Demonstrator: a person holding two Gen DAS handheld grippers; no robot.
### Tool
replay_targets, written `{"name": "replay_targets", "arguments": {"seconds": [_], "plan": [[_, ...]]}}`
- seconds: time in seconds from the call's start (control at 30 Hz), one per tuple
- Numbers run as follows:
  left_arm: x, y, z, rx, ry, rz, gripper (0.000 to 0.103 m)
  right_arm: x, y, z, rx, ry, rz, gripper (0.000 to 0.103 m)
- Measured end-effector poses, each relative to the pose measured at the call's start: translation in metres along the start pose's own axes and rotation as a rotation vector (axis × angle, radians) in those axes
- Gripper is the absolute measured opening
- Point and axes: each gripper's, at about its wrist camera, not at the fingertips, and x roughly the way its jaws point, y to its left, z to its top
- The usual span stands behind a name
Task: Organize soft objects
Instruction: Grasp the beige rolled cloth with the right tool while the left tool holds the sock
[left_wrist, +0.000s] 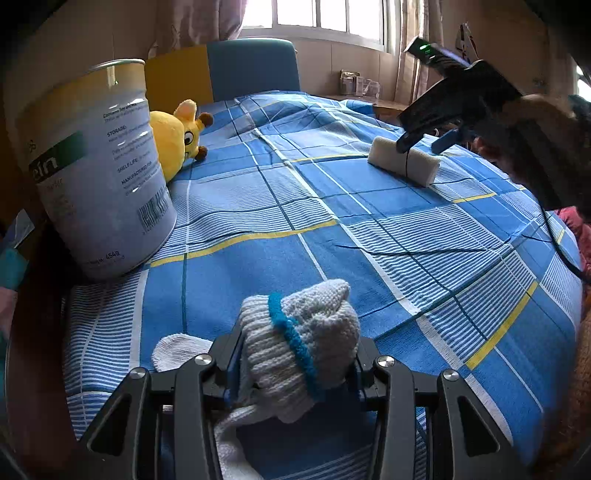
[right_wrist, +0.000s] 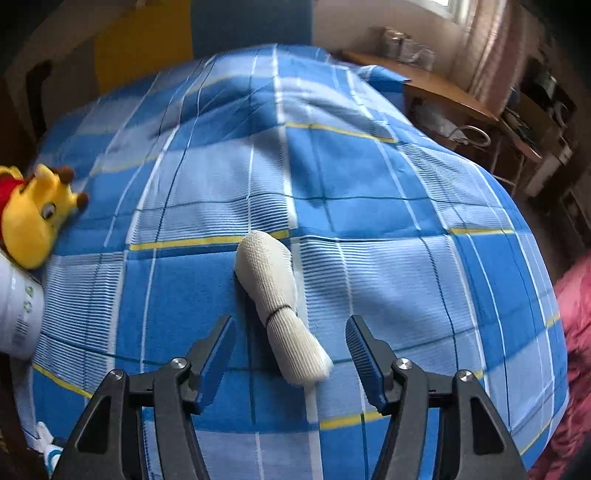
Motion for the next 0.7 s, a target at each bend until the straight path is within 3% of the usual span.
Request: {"name": "replay_targets", "arguments": {"seconds": [0.17, 0.23, 0.27, 0.43, 0.6, 0.67, 0.7], "plan": [[0.001, 0.0, 0.0, 0.001, 0.0, 0.001, 0.045, 0.031, 0.01, 0.001, -0.012, 0.084, 0.014, 0.06], [0.0, 0.0, 0.0, -0.001, 0.0, -0.001, 0.046, 0.033, 0.015, -0.003, -0.019, 0.083, -0.007, 0.028], [0.0, 0.0, 0.0, -0.001, 0.0, -0.001, 0.046, 0.032, 0.016, -0.006, -0.018, 0.084, 0.001, 0.025], [0.0, 0.0, 0.0, -0.002, -0.001, -0.002, 0.046, 0.011, 0.036, -0.026, -0.041, 0.081, 0.022, 0.022], [0.0, 0.0, 0.0, -0.003, -0.002, -0.002, 0.046, -0.005, 0.072, -0.053, -0.035, 0.112, 0.158, 0.022], [0.0, 0.0, 0.0, -0.004, -0.002, -0.004, 0.046, 0.004, 0.078, -0.065, -0.011, 0.137, 0.178, 0.023], [0.0, 0.0, 0.0, -0.006, -0.002, -0.006, 0.046, 0.005, 0.078, -0.069, 0.004, 0.109, 0.172, 0.023]]}}
